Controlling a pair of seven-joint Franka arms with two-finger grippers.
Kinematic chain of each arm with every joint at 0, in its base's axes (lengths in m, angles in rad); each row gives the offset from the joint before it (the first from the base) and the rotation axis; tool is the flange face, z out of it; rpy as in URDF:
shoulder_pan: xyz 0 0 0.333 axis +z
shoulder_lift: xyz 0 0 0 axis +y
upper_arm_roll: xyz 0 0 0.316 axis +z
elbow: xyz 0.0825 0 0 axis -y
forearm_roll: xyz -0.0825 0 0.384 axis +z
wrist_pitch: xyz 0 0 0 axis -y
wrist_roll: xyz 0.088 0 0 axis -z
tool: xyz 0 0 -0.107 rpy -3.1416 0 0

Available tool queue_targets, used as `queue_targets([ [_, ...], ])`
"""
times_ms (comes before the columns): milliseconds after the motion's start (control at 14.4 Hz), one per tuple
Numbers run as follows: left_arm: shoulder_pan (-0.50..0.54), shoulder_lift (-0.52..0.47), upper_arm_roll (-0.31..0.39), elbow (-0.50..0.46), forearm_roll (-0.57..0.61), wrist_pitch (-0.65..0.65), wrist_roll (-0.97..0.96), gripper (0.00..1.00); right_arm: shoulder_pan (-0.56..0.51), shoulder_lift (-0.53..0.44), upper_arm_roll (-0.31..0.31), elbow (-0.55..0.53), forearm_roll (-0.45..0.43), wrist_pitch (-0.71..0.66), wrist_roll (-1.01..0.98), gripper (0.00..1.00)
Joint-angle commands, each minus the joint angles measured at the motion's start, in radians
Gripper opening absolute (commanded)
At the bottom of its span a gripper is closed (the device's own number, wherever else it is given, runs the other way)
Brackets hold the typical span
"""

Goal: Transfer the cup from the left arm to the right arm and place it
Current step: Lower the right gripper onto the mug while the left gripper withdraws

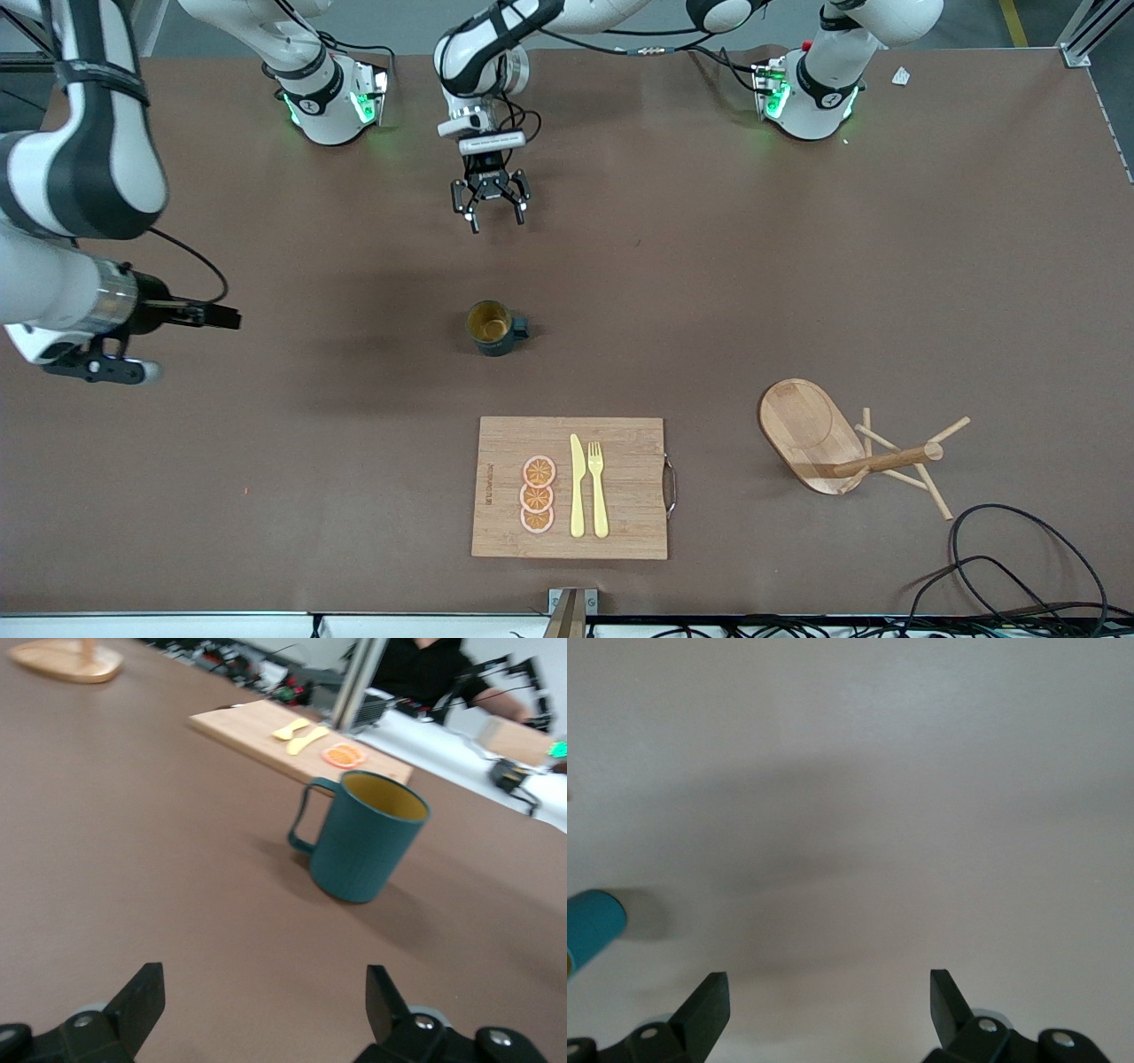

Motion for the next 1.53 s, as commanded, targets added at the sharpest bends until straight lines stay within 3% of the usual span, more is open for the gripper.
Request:
queue_targets([
  [0,0.021,-0.121,-0.005,-0.089,-0.096,-0.003,-0.012,1.0,0.048,-0.012,-0.005,-0.068,0.008,0.075,0.111,1.0],
  [139,0.043,-0.201,-0.006,-0.15,-0.142,-0.002,-0.018,1.0,0.1,0.003,-0.005,-0.078,0.008,0.104,0.232,1.0],
  [347,0.108,-0.443,-0.008,-0.378,-0.217,0.103,-0.019,1.0,0.19,0.029,-0.005,-0.078,0.008,0.13,0.482,1.0],
  [486,0.165,-0.552,-0.008,-0.457,-0.268,0.139,0.004,1.0,0.246,0.039,-0.005,-0.078,0.008,0.152,0.628,1.0],
  [695,0.25,-0.617,-0.008,-0.459,-0.37,0.136,0.188,0.99,0.301,0.072,-0.005,-0.078,0.008,0.192,0.831,1.0],
  [1181,0.577,-0.775,-0.008,-0.448,-0.726,0.133,0.719,0.99,0.367,0.114,-0.002,-0.096,0.015,0.251,1.184,1.0],
  [1320,0.694,-0.78,-0.006,-0.428,-0.838,0.13,0.867,1.0,0.381,0.115,-0.003,-0.131,0.103,0.317,1.257,1.0],
  [1459,0.814,-0.778,-0.006,-0.387,-0.898,0.097,1.037,1.0,0.408,0.12,-0.003,-0.16,0.124,0.368,1.325,1.0],
])
